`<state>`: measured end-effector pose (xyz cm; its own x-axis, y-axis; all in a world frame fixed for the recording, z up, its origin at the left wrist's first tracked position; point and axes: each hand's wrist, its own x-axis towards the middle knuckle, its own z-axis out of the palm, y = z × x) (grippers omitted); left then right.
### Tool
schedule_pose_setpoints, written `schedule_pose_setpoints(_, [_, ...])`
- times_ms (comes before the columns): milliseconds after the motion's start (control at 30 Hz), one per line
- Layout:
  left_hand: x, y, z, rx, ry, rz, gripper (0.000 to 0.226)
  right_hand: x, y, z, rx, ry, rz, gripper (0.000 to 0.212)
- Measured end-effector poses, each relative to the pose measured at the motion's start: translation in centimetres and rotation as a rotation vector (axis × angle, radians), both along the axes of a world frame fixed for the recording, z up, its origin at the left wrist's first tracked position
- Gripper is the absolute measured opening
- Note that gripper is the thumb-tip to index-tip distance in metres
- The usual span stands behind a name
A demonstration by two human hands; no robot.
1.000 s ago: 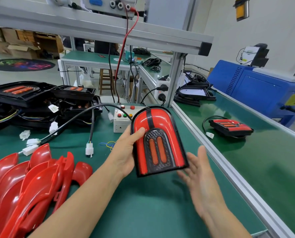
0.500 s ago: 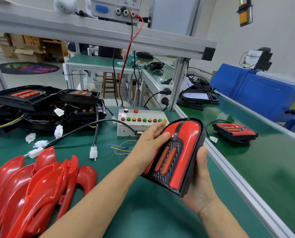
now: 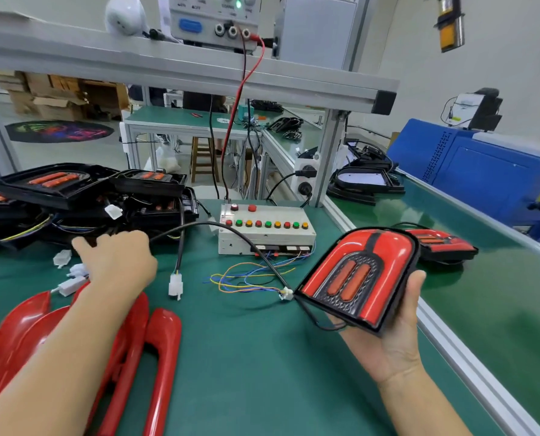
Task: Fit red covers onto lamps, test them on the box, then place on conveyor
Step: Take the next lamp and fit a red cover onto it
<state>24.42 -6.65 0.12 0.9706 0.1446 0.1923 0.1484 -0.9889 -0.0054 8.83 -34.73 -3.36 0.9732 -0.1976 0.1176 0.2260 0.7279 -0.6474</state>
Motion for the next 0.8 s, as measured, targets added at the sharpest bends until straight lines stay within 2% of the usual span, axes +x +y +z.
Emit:
schedule_pose_setpoints(100, [0.6,0.8,-0.6,0.006,-0.047,0.010,0.025,0.3,-0.3,0.0,-0.004,0.002,-0.013,0.092])
schedule_pose_setpoints(233, [1.2,1.0,-1.0,-0.115,-0.189,-0.019,0.025,0.7,-1.1,0.3,-0.017,-0.039,-0.057,0.080])
schedule_pose_setpoints(300, [1.6,1.1,-0.9,-0.090,-0.135,-0.016,0.026,1.0,-1.7,0.6,-0.016,-0.049,-0.084,0.081])
schedule_pose_setpoints(400, [2.7,1.9,-1.3,-0.094,0.050,-0.052,0.020,1.6,-3.0,1.5,-0.015,-0.067,-0.118,0.087])
schedule_pose_setpoints(467, [3.2,2.5,-1.5,-0.163,0.043,-0.097,0.012,2.0,-3.7,2.3,-0.016,-0.091,-0.130,0.090])
schedule_pose_setpoints(667, [2.1,1.4,-0.3,-0.347,-0.285,-0.177,0.010,3.6,-5.5,4.4,0.027,-0.084,-0.204,0.099])
schedule_pose_setpoints(800, [0.3,-0.3,1.4,-0.418,-0.454,-0.344,0.010,5.8,-6.7,6.3,0.129,-0.001,-0.324,0.083])
